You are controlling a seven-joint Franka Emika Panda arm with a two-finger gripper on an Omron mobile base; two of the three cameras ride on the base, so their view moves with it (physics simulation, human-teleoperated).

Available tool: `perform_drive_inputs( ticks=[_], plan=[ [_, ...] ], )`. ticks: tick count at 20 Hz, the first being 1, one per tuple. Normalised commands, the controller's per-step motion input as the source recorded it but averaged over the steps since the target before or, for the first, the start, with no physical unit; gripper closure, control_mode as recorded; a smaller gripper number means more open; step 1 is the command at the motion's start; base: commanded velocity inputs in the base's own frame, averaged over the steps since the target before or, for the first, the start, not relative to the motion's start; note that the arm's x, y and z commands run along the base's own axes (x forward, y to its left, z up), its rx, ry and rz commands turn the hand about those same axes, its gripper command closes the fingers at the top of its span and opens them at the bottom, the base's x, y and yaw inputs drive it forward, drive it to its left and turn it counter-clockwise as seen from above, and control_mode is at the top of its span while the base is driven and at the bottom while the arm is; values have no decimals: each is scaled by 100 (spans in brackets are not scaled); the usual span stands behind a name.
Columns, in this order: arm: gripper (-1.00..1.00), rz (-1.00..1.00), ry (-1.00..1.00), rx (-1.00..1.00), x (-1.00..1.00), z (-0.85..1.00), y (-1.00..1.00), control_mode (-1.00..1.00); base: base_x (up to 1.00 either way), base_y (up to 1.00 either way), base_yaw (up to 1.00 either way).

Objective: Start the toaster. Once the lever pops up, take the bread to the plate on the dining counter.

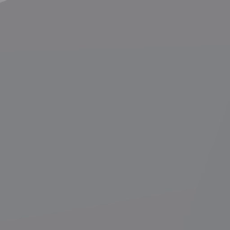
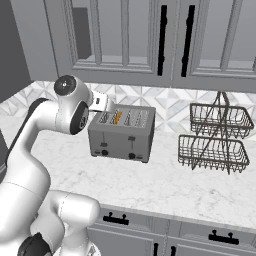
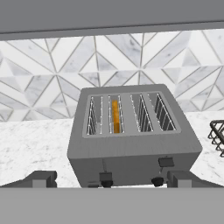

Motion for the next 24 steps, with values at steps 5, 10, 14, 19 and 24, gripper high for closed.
perform_drive_inputs(
  ticks=[5,10,14,19,24],
  plan=[
    [-100,0,0,0,0,0,0,-100,0,0,0],
    [-100,0,0,0,0,0,0,-100,0,0,0],
    [-100,0,0,0,0,0,0,-100,0,0,0],
    [-100,0,0,0,0,0,0,-100,0,0,0],
    [-100,0,0,0,0,0,0,-100,0,0,0]
  ],
)
